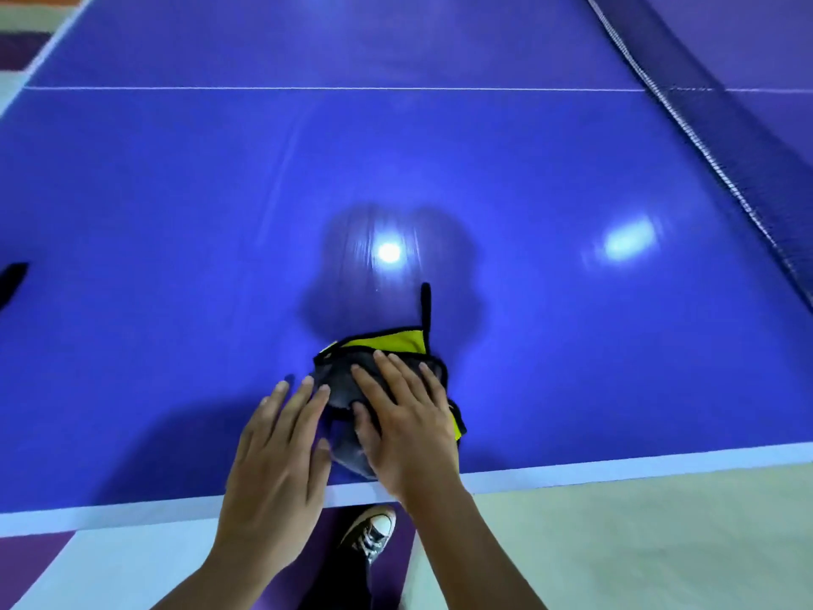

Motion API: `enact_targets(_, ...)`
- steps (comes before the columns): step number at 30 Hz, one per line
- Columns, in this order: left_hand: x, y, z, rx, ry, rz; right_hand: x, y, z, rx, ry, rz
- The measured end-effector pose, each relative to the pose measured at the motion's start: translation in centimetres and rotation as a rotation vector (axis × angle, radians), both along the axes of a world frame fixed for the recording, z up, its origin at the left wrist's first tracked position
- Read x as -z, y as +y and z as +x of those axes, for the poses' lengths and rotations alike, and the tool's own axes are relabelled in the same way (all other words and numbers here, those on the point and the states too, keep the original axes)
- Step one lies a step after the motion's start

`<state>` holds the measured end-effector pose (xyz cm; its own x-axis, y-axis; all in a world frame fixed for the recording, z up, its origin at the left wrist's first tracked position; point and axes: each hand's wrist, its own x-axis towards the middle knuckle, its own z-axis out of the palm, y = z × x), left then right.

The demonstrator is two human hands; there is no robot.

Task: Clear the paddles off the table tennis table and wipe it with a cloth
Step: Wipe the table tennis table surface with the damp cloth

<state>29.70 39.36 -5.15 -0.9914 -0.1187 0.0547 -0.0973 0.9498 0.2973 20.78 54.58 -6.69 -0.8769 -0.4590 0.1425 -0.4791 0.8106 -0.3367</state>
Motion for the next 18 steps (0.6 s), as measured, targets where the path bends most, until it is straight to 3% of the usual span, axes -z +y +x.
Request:
enact_targets(10,0.5,2.2,-9.8,-0.070,0.043,0.083,0.2,2.2,-12.6,0.079,-0.018,0.060)
enact_targets(18,1.8,-1.4,-22.6,-0.212,0.023,0.105,0.7,-2.0,-32.0,0.099,0.036,0.050)
